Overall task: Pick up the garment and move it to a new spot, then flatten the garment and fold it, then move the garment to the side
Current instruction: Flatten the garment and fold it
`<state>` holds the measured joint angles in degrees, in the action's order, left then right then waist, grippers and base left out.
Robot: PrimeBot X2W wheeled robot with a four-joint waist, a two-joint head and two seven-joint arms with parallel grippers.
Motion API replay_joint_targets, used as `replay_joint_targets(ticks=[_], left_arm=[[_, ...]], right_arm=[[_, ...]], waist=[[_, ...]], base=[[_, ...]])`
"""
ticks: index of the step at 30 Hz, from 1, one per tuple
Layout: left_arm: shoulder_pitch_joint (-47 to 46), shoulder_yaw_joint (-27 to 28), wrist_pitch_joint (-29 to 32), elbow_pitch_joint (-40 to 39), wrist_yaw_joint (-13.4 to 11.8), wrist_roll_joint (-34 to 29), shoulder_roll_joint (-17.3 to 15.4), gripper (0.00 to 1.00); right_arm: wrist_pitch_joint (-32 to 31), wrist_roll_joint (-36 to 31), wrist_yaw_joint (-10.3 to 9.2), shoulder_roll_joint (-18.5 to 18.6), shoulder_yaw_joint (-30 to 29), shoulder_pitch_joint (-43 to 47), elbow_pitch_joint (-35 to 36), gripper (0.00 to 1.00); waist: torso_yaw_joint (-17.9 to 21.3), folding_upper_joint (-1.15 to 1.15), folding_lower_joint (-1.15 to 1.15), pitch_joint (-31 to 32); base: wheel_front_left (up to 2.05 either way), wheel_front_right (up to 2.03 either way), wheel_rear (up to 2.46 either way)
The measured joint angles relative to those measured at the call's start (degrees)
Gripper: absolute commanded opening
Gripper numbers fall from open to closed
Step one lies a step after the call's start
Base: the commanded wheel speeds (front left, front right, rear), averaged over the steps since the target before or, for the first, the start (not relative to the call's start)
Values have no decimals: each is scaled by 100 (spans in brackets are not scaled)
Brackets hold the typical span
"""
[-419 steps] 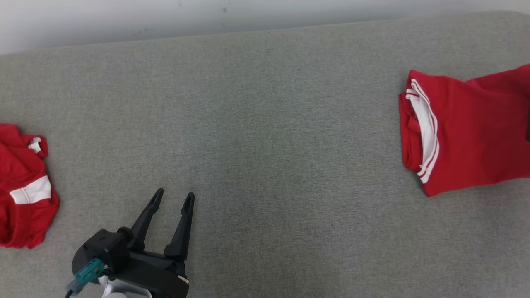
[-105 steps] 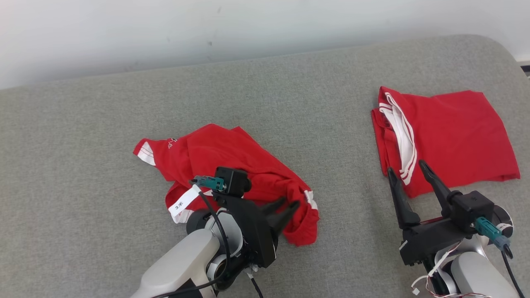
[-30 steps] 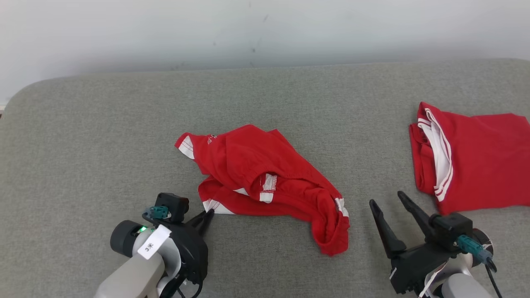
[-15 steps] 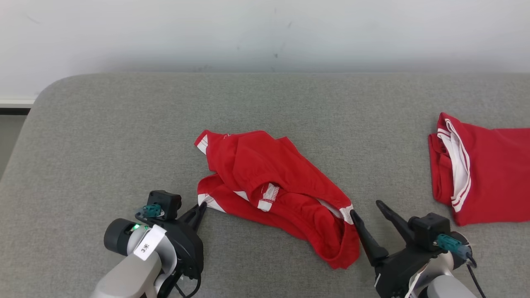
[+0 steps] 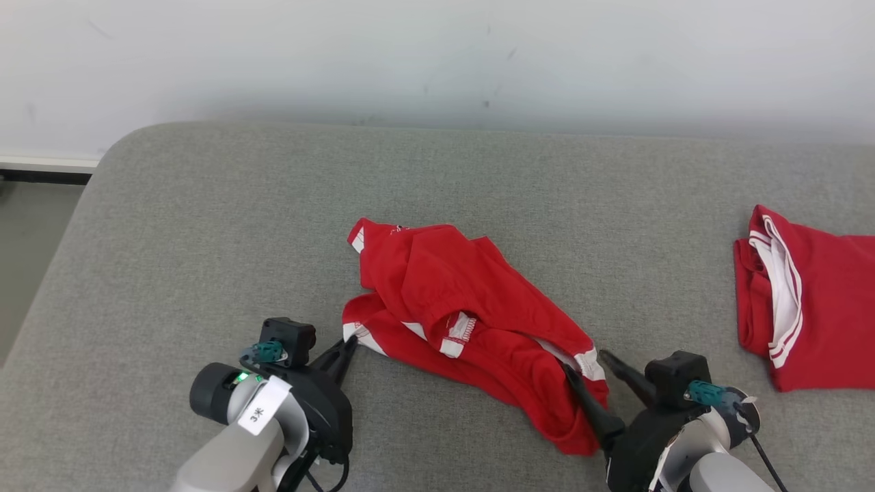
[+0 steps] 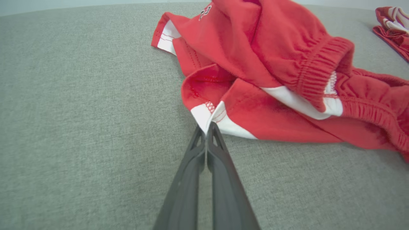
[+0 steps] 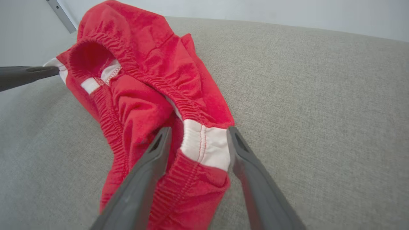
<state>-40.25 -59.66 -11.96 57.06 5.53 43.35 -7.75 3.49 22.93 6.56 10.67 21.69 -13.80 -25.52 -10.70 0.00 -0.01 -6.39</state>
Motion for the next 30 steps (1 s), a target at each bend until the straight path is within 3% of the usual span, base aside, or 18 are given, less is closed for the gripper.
replay_joint_targets(ticks=[1,2,8,20,30], left_arm=[[0,-9,-1,1,1,-4,29,0],[0,-14,-4,3,2,-4,51,0],[19,-8,-68,83,2,-3,34,0],[228,157,-130,170,15,55,-152,0],[259,182,-179,41,48,55,-144,0]], right_arm=[[-52,-15,0,11,29,-9,-65,9],[-76,-27,0,16,41,-13,-113,0],[-167,-4,7,-7,26,-162,-253,0],[368,998,-8,115,-1283,-219,-142,0],[514,1204,-130,177,-1582,-48,-64,0]], waist=[[-21,0,0,5],[-41,0,0,8],[-102,0,0,36],[69,0,0,203],[184,0,0,253]], base=[[0,0,0],[0,0,0],[0,0,0],[0,0,0],[0,0,0]])
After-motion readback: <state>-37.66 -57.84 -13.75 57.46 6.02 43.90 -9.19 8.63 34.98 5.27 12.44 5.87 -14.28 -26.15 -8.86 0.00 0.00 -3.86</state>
